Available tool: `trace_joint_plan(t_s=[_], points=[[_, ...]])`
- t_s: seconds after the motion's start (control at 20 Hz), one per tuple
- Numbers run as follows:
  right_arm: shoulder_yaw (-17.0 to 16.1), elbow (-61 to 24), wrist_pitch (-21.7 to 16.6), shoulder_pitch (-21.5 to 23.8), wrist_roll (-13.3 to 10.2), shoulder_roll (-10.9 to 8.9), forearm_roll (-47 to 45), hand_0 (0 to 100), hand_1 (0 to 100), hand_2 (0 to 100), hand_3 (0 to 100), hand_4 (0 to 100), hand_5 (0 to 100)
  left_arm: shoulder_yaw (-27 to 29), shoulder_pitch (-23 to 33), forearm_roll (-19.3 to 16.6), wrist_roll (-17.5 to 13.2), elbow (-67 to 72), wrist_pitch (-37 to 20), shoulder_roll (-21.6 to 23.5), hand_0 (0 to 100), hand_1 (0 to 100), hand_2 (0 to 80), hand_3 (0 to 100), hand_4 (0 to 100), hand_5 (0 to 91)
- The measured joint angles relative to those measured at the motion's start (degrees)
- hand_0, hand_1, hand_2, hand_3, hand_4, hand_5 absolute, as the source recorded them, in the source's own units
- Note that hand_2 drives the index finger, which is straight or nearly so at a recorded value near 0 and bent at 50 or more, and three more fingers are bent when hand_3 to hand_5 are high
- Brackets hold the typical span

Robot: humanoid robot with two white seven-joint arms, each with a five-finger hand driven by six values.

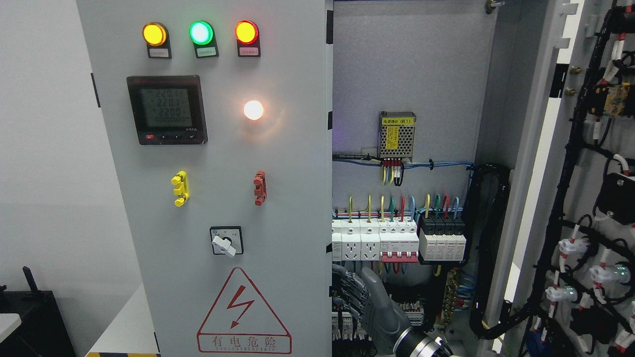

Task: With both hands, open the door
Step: 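Move right hand fingers behind the edge of the indicator-light door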

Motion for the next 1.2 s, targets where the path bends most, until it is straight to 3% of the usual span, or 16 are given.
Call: trace_joint_plan(t_s=[0.3,1.2], points=[[-0.19,1.96,-0.06,-1.32,0.8,0.0,-0.07,0,0,0,0,0,0,-0.01,0.0,0.0,0.0,0.0,0.0,0.0,0,0,0.0,0,3,0.0],[-0.4,4.42,-0.12,-2.37,6.03,0.11,-0.13,0,0,0,0,0,0,0.0,0.0,0.0,0.0,0.0,0.0,0.0,0,0,0.0,0,3,0.0]])
